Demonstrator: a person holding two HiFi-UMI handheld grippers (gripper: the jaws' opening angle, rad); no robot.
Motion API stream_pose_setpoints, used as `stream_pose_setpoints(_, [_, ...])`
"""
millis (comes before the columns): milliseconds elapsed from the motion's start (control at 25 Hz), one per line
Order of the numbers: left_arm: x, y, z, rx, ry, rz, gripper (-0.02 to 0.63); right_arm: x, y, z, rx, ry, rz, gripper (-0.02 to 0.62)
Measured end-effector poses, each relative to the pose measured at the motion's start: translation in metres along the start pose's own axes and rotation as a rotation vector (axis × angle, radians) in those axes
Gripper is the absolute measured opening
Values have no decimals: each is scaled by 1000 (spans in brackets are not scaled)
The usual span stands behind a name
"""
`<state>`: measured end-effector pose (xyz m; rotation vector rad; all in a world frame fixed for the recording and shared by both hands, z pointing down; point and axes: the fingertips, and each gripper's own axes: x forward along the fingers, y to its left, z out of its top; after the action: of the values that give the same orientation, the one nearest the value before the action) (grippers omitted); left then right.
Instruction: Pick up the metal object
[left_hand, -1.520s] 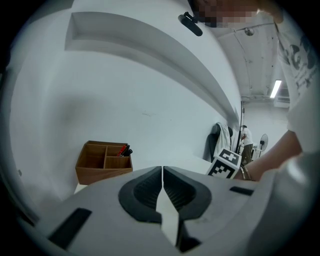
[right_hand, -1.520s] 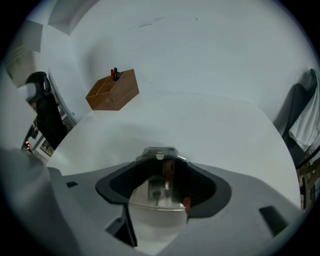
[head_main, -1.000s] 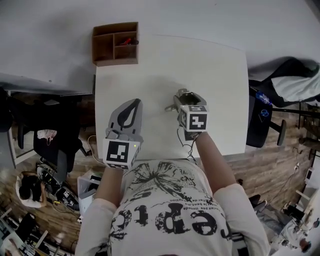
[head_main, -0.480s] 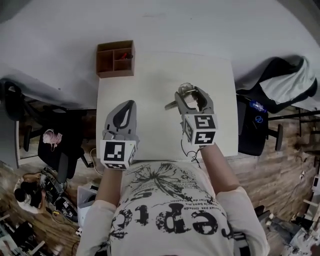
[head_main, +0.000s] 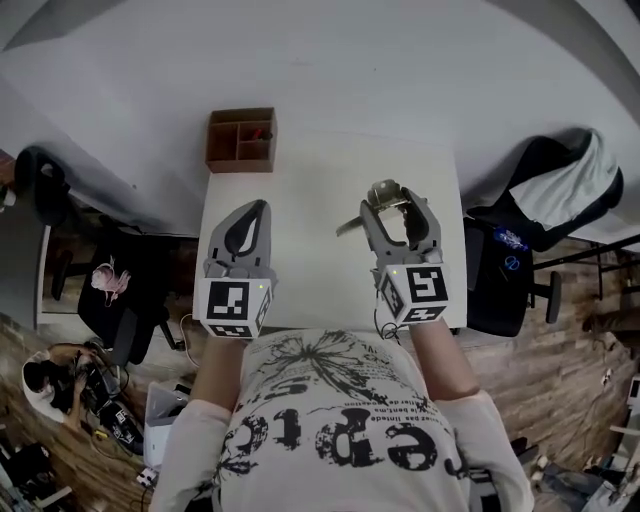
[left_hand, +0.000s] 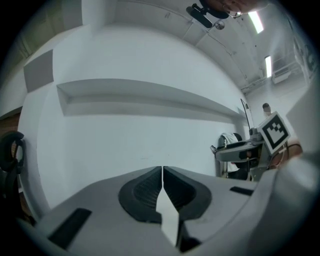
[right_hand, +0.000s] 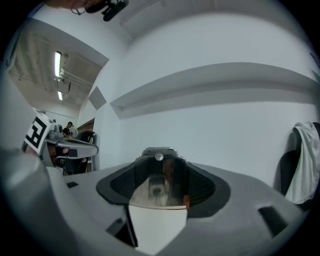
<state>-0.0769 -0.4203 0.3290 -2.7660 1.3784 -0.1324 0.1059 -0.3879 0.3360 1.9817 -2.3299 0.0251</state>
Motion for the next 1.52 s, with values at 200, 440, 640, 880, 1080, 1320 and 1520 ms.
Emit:
stream_pose_setpoints(200, [-6, -6, 9, -1, -15, 5, 11, -11, 5, 9, -5, -32, 6, 281])
stream_pose_setpoints(440, [-12, -18, 14, 11, -17, -3, 12, -17, 9, 9, -10, -35, 12, 281])
stream_pose_setpoints(640, [-14, -22, 13, 12, -11, -4, 11, -18, 11, 5, -10, -22, 26, 281])
stream_pose_setpoints(880, [-12, -27, 10, 6, 5, -12, 11, -15, 11, 1, 2, -6, 29, 281])
stream_pose_setpoints(1080, [-11, -29, 8, 6, 7, -16, 12, -13, 10, -3, 8, 2, 27, 281])
stream_pose_setpoints(1320, [-5, -29, 9, 6, 14, -11, 11, -7, 5, -7, 17, 15, 33, 281])
stream_pose_setpoints(1520, [-2, -31, 9, 2, 17, -13, 11, -5, 3, -10, 24, 22, 37, 281])
